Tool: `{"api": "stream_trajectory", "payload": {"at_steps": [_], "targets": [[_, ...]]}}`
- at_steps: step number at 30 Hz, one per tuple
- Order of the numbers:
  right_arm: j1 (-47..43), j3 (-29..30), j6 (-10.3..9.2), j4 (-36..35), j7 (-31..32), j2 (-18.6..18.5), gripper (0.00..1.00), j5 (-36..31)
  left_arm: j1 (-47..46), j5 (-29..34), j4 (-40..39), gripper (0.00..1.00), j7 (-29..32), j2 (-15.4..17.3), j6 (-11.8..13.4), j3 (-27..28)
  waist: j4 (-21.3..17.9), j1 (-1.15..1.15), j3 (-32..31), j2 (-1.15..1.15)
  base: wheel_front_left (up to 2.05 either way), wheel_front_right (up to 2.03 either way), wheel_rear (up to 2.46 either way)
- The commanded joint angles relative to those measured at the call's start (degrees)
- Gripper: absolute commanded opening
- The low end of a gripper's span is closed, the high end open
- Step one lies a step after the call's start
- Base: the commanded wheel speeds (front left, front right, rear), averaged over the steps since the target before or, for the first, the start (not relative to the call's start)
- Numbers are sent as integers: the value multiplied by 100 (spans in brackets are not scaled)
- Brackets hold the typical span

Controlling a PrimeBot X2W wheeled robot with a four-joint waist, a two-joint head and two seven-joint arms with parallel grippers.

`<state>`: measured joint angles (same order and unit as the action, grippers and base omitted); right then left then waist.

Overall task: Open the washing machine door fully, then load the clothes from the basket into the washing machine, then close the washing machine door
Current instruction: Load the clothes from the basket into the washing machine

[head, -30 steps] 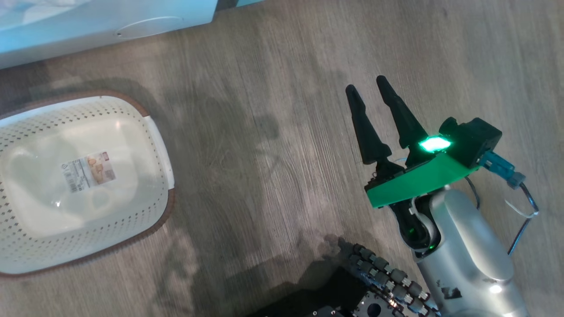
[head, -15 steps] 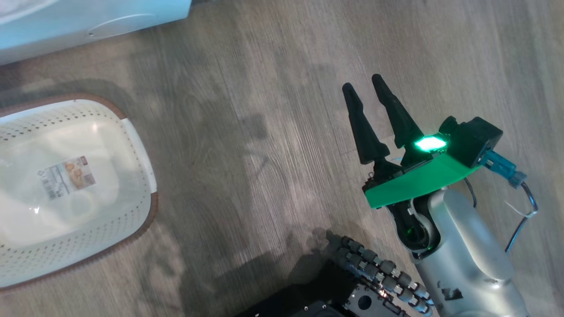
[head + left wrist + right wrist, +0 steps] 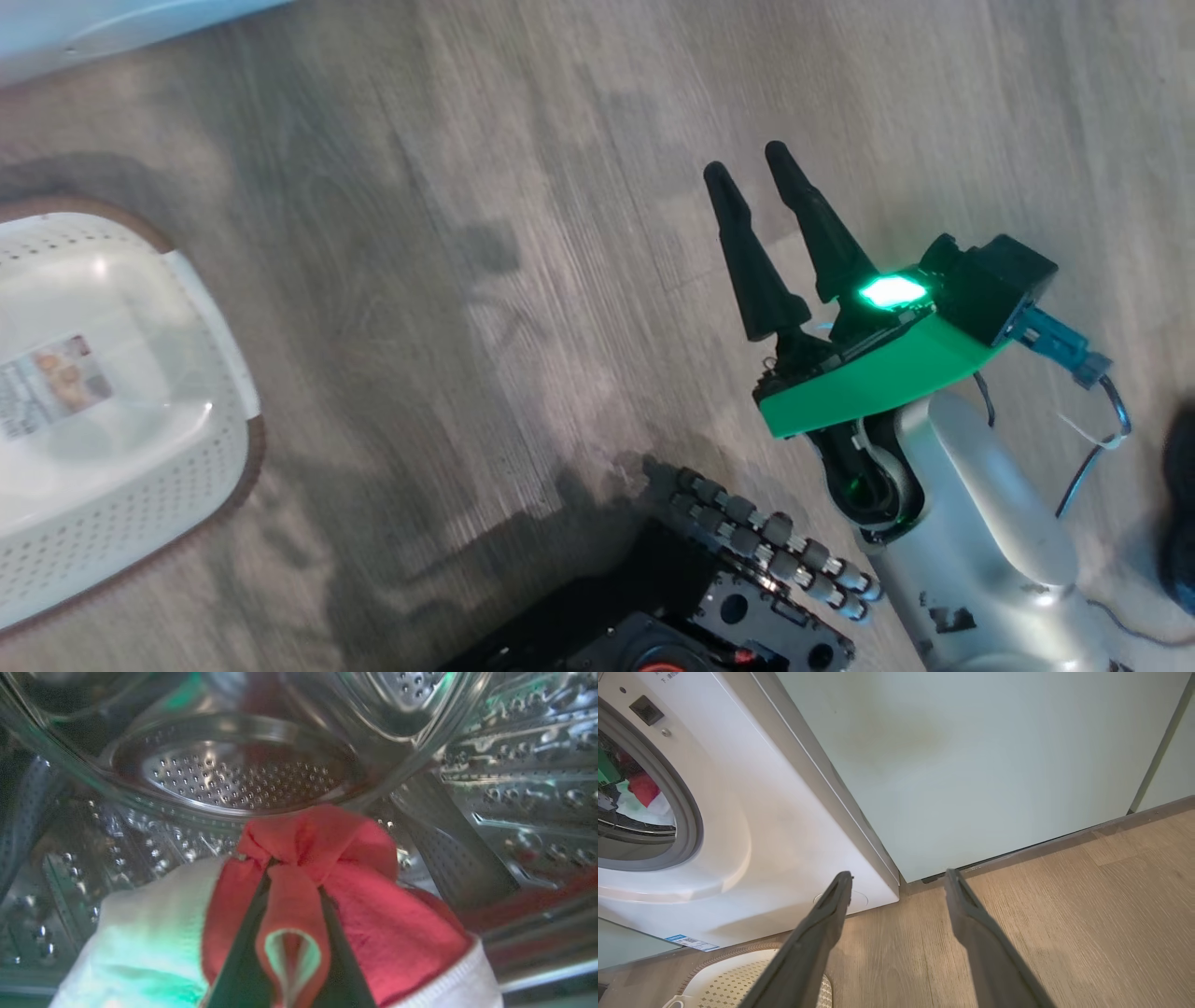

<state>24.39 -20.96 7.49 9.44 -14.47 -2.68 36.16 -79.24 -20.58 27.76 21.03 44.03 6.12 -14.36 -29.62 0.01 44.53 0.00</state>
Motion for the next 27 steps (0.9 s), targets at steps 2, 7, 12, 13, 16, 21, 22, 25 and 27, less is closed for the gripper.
{"api": "stream_trajectory", "payload": {"at_steps": [2, 7, 12, 13, 16, 21, 22, 25, 27], "targets": [[-55, -124, 0, -213, -52, -20, 100, 78, -462, 226, -8, 0, -344, 366, -67, 40, -185, -1, 195, 0, 0, 0, 0], [-101, -106, 0, -332, -52, -20, 100, 103, -916, 550, 337, 0, -1184, 427, -102, -82, -192, -1, 405, 0, 0, 0, 0], [-131, -112, 0, -427, -52, -20, 100, 68, -1161, 633, 737, 0, -1839, 391, -10, -61, -123, -1, 575, 0, 0, 0, 0], [-128, -120, 0, -440, -52, -20, 100, 66, -1204, 607, 812, 0, -1979, 367, 38, -14, -113, -1, 601, 0, 0, 0, 0], [-110, -147, 0, -462, -52, -20, 100, 49, -1263, 616, 1138, 0, -2099, 352, 95, -12, -78, -1, 650, 0, 0, 0, 0], [-96, -177, 0, -489, -52, -20, 100, 29, -1429, 613, 1567, 0, -1801, 262, -25, -158, -28, -1, 724, 0, 0, 0, 0], [-94, -185, 0, -503, -52, -20, 100, 33, -1473, 621, 1564, 0, -1875, 246, -20, -167, -22, -1, 740, 0, 0, 0, 0], [-100, -195, 0, -529, -52, -20, 100, 31, -1609, 668, 1536, 0, -2183, 168, 64, -190, -17, -1, 771, 0, 0, 0, 0], [-113, -192, 0, -535, -52, -20, 100, 20, -1715, 678, 1562, 0, -2335, 94, 136, -191, -15, -1, 782, 0, 0, 0, 0]]}}
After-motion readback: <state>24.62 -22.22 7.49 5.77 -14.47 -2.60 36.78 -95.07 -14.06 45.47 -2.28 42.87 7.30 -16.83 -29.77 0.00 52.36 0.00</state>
